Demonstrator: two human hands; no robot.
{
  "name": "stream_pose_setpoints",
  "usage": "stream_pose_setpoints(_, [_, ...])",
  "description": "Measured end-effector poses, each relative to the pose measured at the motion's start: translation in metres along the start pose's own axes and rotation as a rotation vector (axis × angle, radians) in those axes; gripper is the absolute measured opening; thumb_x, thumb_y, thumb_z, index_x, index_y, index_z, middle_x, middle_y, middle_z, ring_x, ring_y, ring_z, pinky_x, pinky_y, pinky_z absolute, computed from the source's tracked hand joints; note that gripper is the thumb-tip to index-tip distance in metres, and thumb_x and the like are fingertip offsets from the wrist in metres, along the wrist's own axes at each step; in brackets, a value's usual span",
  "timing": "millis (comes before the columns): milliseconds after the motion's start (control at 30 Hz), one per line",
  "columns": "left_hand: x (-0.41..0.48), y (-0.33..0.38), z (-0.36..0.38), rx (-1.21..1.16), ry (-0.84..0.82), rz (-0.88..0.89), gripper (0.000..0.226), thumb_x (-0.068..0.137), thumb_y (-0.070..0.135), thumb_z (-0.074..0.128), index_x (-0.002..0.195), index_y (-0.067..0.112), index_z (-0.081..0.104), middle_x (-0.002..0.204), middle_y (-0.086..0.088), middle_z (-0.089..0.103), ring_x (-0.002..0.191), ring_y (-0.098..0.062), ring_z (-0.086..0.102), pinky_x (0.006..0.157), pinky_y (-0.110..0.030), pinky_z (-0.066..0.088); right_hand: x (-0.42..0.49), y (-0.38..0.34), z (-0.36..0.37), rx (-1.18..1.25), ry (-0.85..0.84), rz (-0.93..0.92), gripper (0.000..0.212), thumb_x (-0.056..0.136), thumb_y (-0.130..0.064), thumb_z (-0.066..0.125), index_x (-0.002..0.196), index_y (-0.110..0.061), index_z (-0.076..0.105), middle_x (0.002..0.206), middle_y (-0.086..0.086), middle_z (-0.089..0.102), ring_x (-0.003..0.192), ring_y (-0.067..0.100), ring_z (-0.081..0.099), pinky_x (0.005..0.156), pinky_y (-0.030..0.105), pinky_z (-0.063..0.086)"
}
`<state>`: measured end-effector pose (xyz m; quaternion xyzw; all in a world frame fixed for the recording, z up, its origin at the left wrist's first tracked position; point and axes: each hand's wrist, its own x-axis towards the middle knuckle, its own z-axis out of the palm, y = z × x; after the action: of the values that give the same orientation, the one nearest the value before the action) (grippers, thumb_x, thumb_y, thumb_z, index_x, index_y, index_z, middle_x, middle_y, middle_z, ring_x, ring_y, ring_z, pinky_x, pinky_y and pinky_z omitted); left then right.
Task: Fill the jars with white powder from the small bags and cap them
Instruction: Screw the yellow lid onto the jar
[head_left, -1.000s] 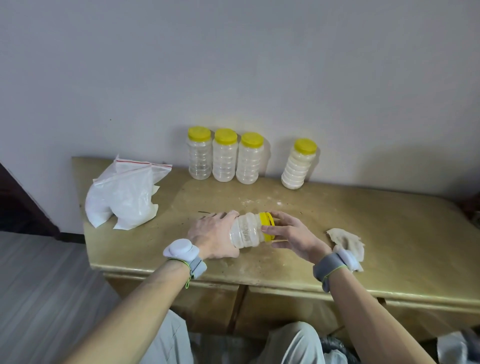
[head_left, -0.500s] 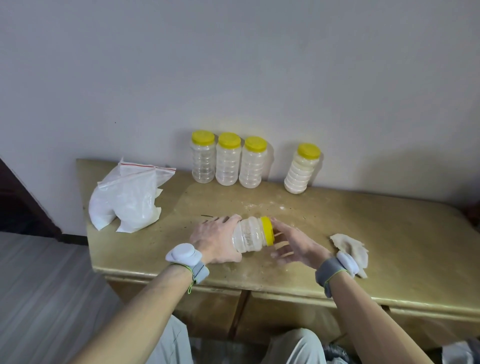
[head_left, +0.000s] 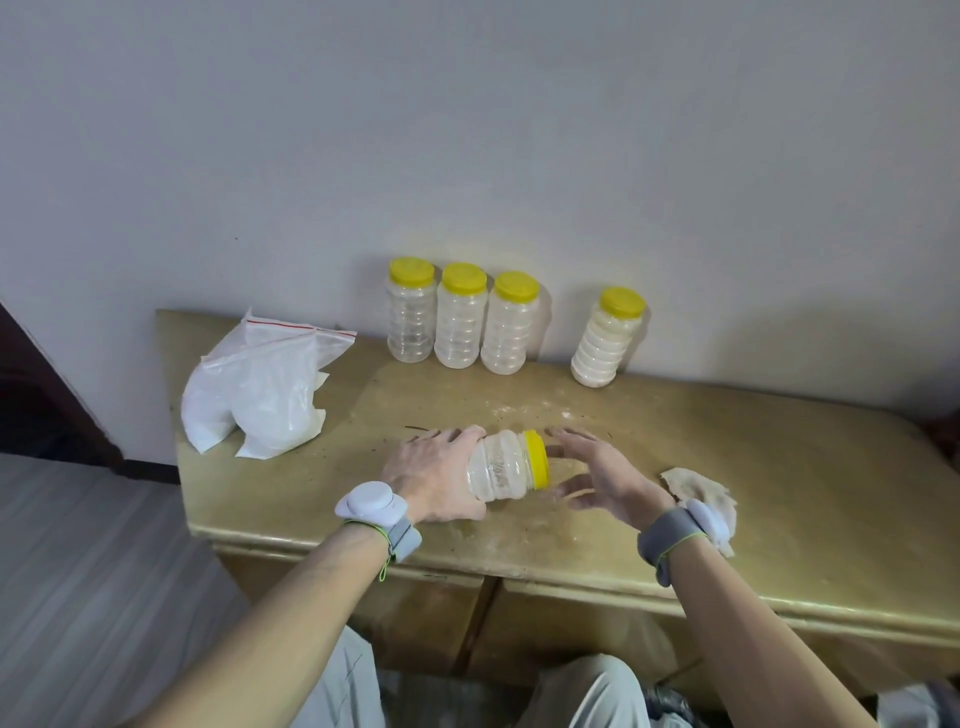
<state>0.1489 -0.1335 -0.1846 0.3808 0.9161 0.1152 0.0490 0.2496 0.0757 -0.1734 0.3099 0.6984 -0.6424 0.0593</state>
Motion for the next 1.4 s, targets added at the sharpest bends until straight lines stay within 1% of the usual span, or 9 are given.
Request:
stream_pose_setpoints(200, [-0.001, -0.003, -0.001, -0.01, 0.006, -0.005, 0.088, 0.059, 0.061, 0.072, 0.135, 0.036, 0.035, 0.116, 0.009, 0.058, 0.103, -0.018, 0.057, 0.082, -0.032, 0.044, 0.0, -0.002, -0.001, -0.275, 0.137, -0.005, 0.057, 0.101, -0.059, 0.033, 0.112, -0.013, 0.065, 0.059, 0.004, 0.059, 0.046, 0.014, 0.045, 0.046, 0.021, 0.037])
stream_pose_setpoints(433, [-0.001, -0.001, -0.001, 0.0, -0.012, 0.002, 0.084, 0.061, 0.059, 0.072, 0.134, 0.036, 0.036, 0.115, 0.008, 0.058, 0.103, -0.018, 0.057, 0.084, -0.032, 0.045, -0.005, -0.005, 0.001, 0.007, -0.075, -0.058, 0.026, 0.097, -0.035, 0.059, 0.122, -0.03, 0.064, 0.124, 0.002, 0.062, 0.061, 0.016, 0.054, 0.056, 0.028, 0.048])
stream_pose_setpoints(567, [0.0, 0.0, -0.003, 0.013, -0.013, 0.008, 0.086, 0.061, 0.06, 0.071, 0.136, 0.037, 0.035, 0.117, 0.009, 0.059, 0.104, -0.018, 0.057, 0.084, -0.032, 0.044, -0.01, -0.011, 0.008, -0.115, -0.092, -0.003, 0.035, 0.094, -0.049, 0.06, 0.12, -0.026, 0.065, 0.101, 0.006, 0.066, 0.054, 0.014, 0.045, 0.053, 0.026, 0.044])
stream_pose_setpoints(700, [-0.001, -0.002, -0.002, 0.008, 0.003, 0.009, 0.088, 0.062, 0.061, 0.069, 0.139, 0.037, 0.034, 0.119, 0.009, 0.059, 0.107, -0.018, 0.057, 0.086, -0.034, 0.044, -0.005, -0.011, 0.006, -0.4, -0.077, 0.095, 0.083, 0.086, -0.084, 0.028, 0.107, -0.014, 0.067, 0.093, 0.009, 0.072, 0.053, 0.013, 0.046, 0.048, 0.021, 0.041])
stream_pose_setpoints(867, [0.001, -0.003, -0.002, -0.006, -0.009, -0.003, 0.09, 0.061, 0.062, 0.069, 0.14, 0.037, 0.033, 0.12, 0.01, 0.058, 0.108, -0.018, 0.057, 0.087, -0.035, 0.045, -0.004, -0.022, -0.005, -0.158, -0.151, 0.023, 0.036, 0.097, -0.048, 0.057, 0.129, -0.031, 0.057, 0.12, 0.008, 0.065, 0.054, 0.011, 0.045, 0.049, 0.023, 0.041])
stream_pose_setpoints(1033, [-0.002, -0.005, -0.002, -0.002, -0.008, 0.002, 0.091, 0.061, 0.064, 0.069, 0.14, 0.037, 0.033, 0.122, 0.01, 0.058, 0.11, -0.018, 0.057, 0.087, -0.035, 0.043, -0.003, -0.03, 0.007, -0.483, -0.131, 0.145, 0.075, 0.089, -0.08, 0.028, 0.12, -0.02, 0.058, 0.098, 0.007, 0.076, 0.053, 0.014, 0.049, 0.053, 0.023, 0.041])
stream_pose_setpoints(1167, [-0.001, -0.005, -0.003, -0.015, -0.012, -0.006, 0.089, 0.059, 0.066, 0.069, 0.136, 0.038, 0.034, 0.12, 0.01, 0.058, 0.108, -0.019, 0.058, 0.086, -0.035, 0.043, -0.007, -0.035, 0.006, -0.299, -0.207, 0.107, 0.049, 0.095, -0.057, 0.051, 0.135, -0.029, 0.049, 0.109, 0.011, 0.064, 0.055, 0.015, 0.049, 0.05, 0.024, 0.04])
stream_pose_setpoints(1333, [-0.002, -0.008, -0.001, -0.026, -0.011, 0.007, 0.086, 0.059, 0.065, 0.069, 0.133, 0.038, 0.036, 0.116, 0.01, 0.059, 0.104, -0.018, 0.058, 0.085, -0.034, 0.044, -0.009, -0.04, 0.016, -0.506, -0.135, 0.177, 0.081, 0.085, -0.083, 0.033, 0.12, -0.014, 0.055, 0.097, 0.012, 0.076, 0.055, 0.018, 0.055, 0.054, 0.027, 0.046])
stream_pose_setpoints(1400, [-0.001, -0.008, -0.003, -0.039, -0.001, 0.002, 0.083, 0.059, 0.064, 0.069, 0.131, 0.038, 0.037, 0.115, 0.01, 0.06, 0.103, -0.018, 0.059, 0.083, -0.034, 0.042, -0.015, -0.042, 0.018, -0.454, -0.132, 0.131, 0.064, 0.086, -0.081, 0.035, 0.123, -0.03, 0.044, 0.108, 0.008, 0.068, 0.062, 0.019, 0.06, 0.058, 0.029, 0.053])
